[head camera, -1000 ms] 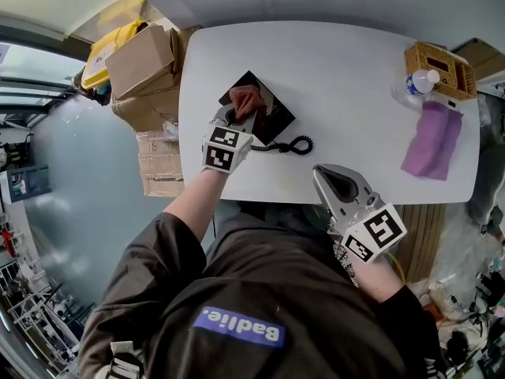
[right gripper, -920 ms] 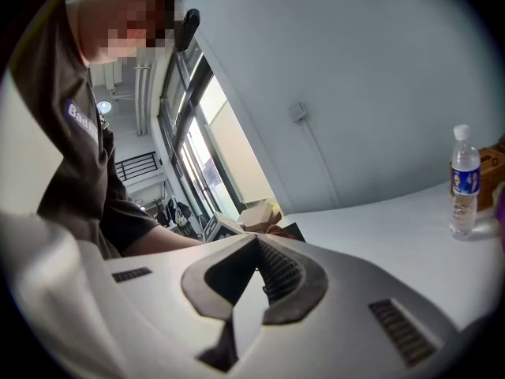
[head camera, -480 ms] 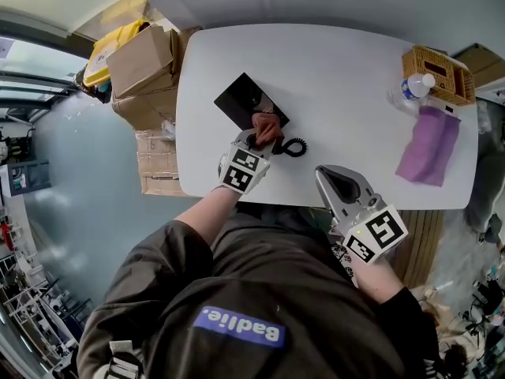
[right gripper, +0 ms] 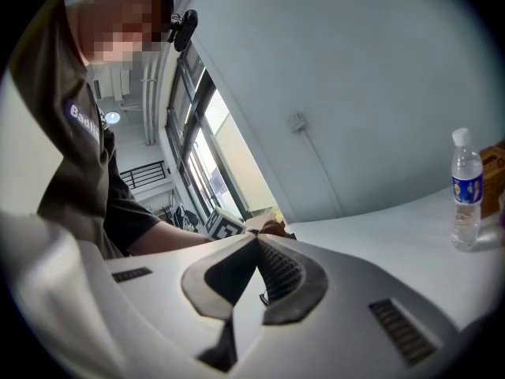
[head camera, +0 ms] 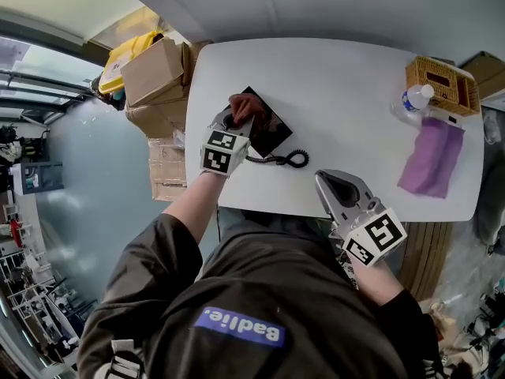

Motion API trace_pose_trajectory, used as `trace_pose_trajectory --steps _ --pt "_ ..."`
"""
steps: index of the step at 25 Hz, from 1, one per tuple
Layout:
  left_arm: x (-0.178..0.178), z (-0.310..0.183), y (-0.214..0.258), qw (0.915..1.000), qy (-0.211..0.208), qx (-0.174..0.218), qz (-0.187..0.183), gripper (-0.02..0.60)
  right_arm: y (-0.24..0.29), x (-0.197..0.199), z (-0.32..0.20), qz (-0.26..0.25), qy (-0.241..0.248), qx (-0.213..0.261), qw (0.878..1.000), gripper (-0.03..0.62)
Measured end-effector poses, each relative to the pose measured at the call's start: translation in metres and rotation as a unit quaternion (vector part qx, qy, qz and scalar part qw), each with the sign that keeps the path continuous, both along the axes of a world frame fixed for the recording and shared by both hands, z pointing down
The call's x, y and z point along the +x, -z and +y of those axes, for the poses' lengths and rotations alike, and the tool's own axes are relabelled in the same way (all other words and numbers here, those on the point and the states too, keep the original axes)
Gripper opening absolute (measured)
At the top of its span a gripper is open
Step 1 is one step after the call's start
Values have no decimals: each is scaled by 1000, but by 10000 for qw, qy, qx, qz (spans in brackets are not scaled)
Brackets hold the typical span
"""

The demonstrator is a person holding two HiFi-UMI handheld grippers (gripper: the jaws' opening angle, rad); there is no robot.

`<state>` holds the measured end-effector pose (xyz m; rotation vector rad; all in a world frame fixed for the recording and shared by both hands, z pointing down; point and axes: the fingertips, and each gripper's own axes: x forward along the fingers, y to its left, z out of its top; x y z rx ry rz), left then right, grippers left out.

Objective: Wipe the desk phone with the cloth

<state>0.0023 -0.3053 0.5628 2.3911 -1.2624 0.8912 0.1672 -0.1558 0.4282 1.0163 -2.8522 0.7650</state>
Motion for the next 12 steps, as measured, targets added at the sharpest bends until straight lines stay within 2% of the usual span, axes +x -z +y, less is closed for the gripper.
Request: trace_pose_trajectory --steps 6,9,12 --pt "5 -36 -3 9997 231 -70 -17 37 -9 19 -1 2 -97 -111 9999 28" --pt "22 -29 -20 9990 269 -324 122 37 -14 30 0 -4 -161 -167 9997 28" --pt "44 -8 -35 9980 108 -602 152 37 -16 36 1 -21 -204 -170 9996 28"
